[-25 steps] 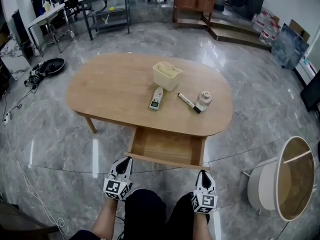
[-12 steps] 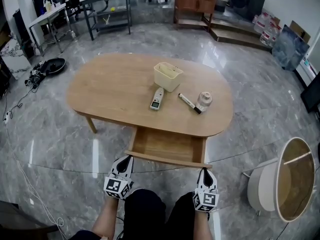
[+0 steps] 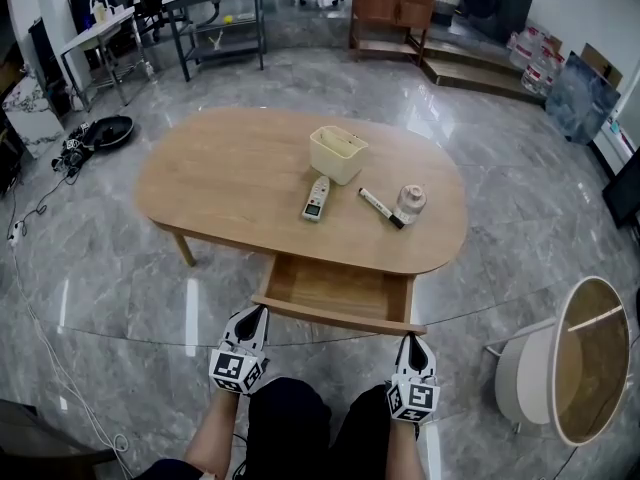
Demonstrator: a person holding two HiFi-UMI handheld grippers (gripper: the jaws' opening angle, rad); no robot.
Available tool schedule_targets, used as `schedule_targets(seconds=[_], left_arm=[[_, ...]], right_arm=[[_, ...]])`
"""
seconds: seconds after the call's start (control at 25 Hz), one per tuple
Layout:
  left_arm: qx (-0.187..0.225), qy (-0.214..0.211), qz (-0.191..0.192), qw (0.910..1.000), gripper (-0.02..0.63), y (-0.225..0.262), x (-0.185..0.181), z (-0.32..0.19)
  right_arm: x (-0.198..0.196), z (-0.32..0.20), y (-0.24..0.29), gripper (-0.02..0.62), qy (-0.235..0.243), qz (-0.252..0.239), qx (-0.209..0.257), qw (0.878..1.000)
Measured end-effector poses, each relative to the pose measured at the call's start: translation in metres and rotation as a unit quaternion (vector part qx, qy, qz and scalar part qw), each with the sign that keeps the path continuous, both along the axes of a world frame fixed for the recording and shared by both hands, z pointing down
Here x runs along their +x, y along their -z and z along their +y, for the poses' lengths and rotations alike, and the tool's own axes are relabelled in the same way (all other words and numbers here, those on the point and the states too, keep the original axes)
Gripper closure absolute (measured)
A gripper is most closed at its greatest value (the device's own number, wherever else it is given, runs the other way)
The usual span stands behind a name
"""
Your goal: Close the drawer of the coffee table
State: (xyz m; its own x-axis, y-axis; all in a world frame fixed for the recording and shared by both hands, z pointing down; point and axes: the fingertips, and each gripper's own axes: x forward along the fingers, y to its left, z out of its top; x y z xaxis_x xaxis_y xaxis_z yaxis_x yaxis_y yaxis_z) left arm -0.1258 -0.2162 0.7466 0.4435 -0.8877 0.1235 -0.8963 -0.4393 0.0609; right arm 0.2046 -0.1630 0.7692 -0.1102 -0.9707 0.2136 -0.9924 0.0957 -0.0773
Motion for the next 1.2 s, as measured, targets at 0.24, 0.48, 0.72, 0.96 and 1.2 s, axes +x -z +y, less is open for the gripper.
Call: schedule_targets(seconds=[0.24, 0.48, 0.72, 0.96, 1.2], left_arm=[[0.003, -0.002, -0.003, 1.0000, 0.581, 0.003, -0.001, 0.003], [0.015, -0.002, -0.006, 0.9999, 0.581, 0.006, 0.002, -0.002], [0.004, 0.001, -0.007, 1.0000, 0.581, 0.001, 0.003, -0.004], [0.007, 0.001, -0.010, 0.9999, 0.580, 0.003, 0.004, -0.010], [0.008, 0.004, -0.015, 0.9998, 0.580, 0.004, 0.004, -0.014]], right_arm=[[0.000, 0.002, 0.002, 0.569, -0.001, -0.001, 0.001, 1.000], [0.003, -0.009, 0.005, 0.569, 0.003, 0.005, 0.010, 1.000], [0.003, -0.009, 0.003, 0.569, 0.005, 0.006, -0.001, 1.000], [0.004, -0.014, 0.004, 0.569, 0.007, 0.007, -0.002, 1.000], [0.004, -0.020, 0.004, 0.569, 0.002, 0.004, 0.003, 1.000]])
